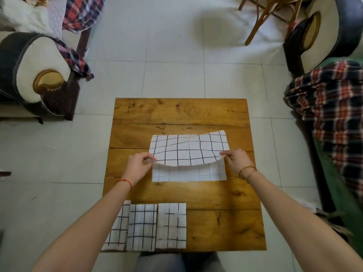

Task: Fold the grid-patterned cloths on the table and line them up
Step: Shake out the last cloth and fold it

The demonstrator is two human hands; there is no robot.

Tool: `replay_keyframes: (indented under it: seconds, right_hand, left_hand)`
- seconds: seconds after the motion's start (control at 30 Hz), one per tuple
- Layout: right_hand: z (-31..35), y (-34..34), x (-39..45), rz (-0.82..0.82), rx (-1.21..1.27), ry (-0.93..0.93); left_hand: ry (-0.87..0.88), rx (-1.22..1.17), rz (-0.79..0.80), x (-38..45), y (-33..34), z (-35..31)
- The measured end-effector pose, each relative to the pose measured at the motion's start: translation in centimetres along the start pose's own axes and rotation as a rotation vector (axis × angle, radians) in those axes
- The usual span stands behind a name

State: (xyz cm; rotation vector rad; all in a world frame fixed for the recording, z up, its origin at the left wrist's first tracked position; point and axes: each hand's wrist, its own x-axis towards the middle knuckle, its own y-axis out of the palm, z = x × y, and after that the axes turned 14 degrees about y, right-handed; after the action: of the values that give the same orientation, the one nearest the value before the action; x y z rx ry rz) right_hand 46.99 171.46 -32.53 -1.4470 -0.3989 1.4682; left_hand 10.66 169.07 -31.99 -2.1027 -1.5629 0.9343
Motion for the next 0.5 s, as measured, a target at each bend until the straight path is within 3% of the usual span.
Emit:
replay_keyframes:
  seconds: [0.37,0.5]
  right_hand:
    - [-3.1,8.1,0.3,0.113,-0.053,0.040]
    - [-2.9,8.3,0.7,0.070,-0.057,0.030]
  left_hand:
    - [-0.028,0.040,0.118,-1.4,6.3,4.5]
    - [-0.036,0.066,0.113,-1.1,7.2,5.0]
